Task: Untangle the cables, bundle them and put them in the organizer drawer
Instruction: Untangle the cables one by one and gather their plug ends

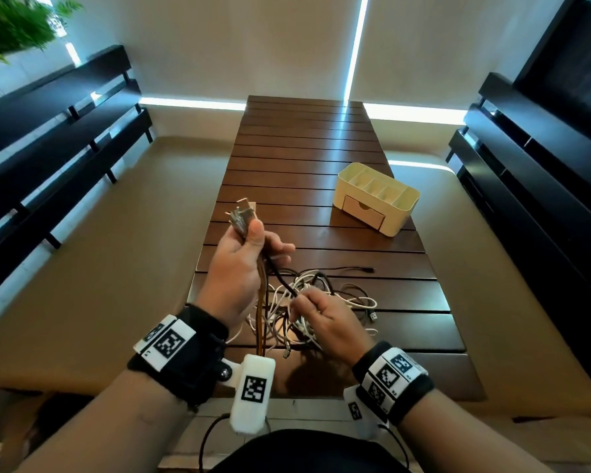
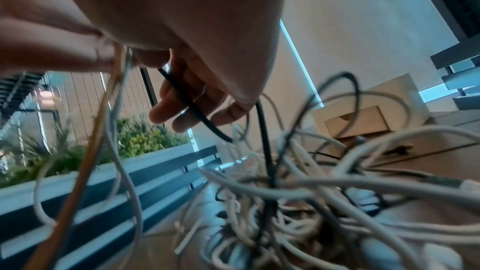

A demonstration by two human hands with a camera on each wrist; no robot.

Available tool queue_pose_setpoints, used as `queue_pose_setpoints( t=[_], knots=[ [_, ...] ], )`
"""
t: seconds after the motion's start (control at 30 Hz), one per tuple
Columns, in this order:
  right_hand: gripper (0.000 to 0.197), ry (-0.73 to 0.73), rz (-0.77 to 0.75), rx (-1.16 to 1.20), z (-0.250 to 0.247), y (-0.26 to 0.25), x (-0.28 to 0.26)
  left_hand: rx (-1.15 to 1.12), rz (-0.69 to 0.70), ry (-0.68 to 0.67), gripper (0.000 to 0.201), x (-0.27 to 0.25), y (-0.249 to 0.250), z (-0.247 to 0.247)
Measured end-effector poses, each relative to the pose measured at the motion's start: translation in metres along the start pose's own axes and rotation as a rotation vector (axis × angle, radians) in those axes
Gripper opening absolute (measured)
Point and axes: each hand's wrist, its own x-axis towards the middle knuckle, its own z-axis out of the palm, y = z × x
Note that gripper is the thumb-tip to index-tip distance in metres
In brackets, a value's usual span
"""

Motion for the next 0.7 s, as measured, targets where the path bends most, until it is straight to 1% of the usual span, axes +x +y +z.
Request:
queue_pose_setpoints(
  t=[0.07,0.13,0.2,0.27,0.3,0.37,0.47,0.6,0.7],
  knots=[
    [0.026,-0.065,0.05,-0.087,-0.001,0.016,0.001,-0.063,-0.003,-0.026,0.022,0.003,0.003,-0.005],
    [0.023,-0.072,0.089,-0.113,-0.006,0.025,0.004,-0.045,0.012,-0.04,0.026,0.004,0.004,-0.009],
    [0.018,-0.02,0.126,-0.072,-0.014,0.02,0.011,0.016,0.017,-0.052,0.026,0.004,0.003,-0.013],
    [0.016,0.066,0.136,-0.006,-0.029,0.0,0.02,0.087,-0.005,-0.058,0.024,0.005,0.002,-0.016],
    [0.016,0.111,0.111,0.019,-0.039,-0.014,0.026,0.129,-0.02,-0.063,0.023,0.005,0.001,-0.017],
    [0.015,0.172,0.005,0.047,-0.054,-0.042,0.035,0.223,-0.033,-0.069,0.022,0.006,0.001,-0.017],
    [0.016,0.17,-0.142,0.047,-0.06,-0.067,0.042,0.376,0.028,-0.072,0.016,0.006,-0.001,-0.011],
    [0.014,0.123,-0.212,0.052,-0.053,-0.067,0.04,0.46,0.038,-0.114,0.015,0.003,-0.002,-0.005],
    [0.01,0.132,-0.204,0.052,-0.049,-0.064,0.037,0.517,0.055,-0.172,0.007,0.001,0.0,-0.008]
  ],
)
